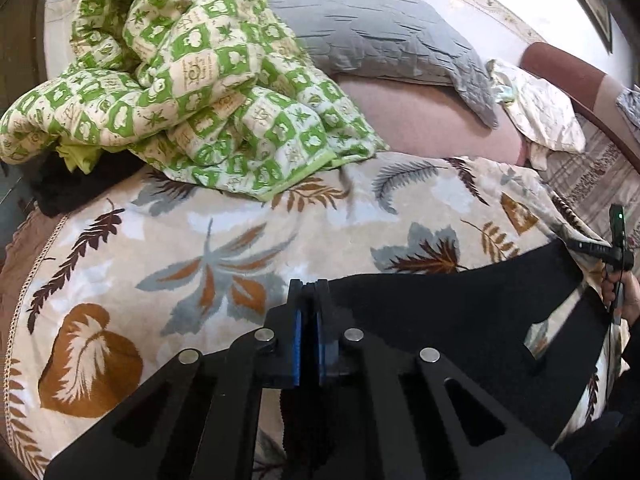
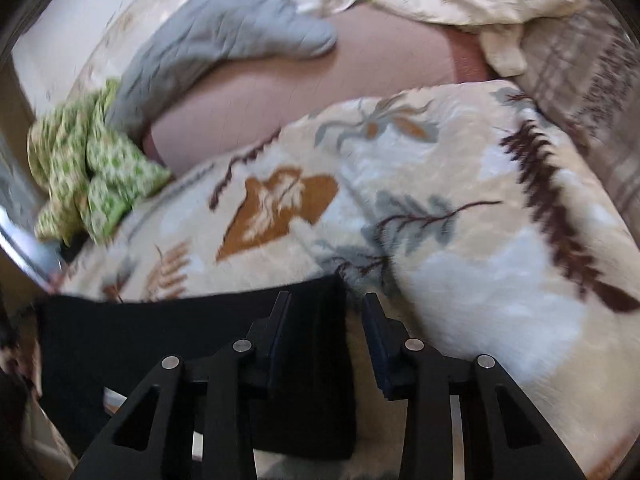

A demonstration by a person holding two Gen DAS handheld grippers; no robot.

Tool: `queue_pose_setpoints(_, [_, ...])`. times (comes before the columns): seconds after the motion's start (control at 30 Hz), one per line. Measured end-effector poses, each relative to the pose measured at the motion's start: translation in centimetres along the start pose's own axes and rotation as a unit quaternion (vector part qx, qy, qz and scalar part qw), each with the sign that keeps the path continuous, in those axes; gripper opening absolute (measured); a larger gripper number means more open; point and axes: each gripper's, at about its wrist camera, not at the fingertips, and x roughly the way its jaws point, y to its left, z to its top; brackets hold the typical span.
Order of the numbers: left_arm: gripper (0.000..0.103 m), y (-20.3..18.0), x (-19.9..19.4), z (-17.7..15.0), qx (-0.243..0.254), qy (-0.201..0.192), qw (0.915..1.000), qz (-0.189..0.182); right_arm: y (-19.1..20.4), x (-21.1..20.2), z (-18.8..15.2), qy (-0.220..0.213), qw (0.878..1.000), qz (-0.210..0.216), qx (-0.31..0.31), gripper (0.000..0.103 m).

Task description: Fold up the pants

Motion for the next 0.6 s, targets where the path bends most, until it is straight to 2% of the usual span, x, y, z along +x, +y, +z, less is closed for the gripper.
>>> queue_pose_setpoints(0.17, [0.003, 0.1, 0.8, 0.3, -0.004, 0.012, 0.9999, 0.01, 0.2, 1.8, 0.2, 0.011, 1.0, -0.01, -0.017, 0.034])
queue_pose_setpoints(0.23, [0.003, 0.0, 0.9, 0.4, -0.003, 0.014, 0.9999, 0.009, 0.3, 2.6, 0.4, 0.023, 0.999, -0.012, -0.024, 0.028])
queue_pose_setpoints(0.33, [0.003, -0.2, 0.8, 0.5, 0.0, 0.012, 0.9999, 0.007, 0.4, 2.8, 0.2, 0.032, 0.999, -0.014, -0.03, 0.014])
queue_pose_setpoints(0.37, [0.003, -0.3, 0.7, 0.6, 0.003, 0.011, 0.9999, 0.009, 0.4, 2.7, 0.3, 0.029, 0.999, -0.011, -0.03, 0.007])
queue_pose_setpoints(0.6, [0.003, -2.0, -2.4, 0.1, 0.053, -0.025, 0.9982, 0.009, 1.7, -2.0, -0.3, -0.024, 0.996, 0.014, -0.088, 0.005])
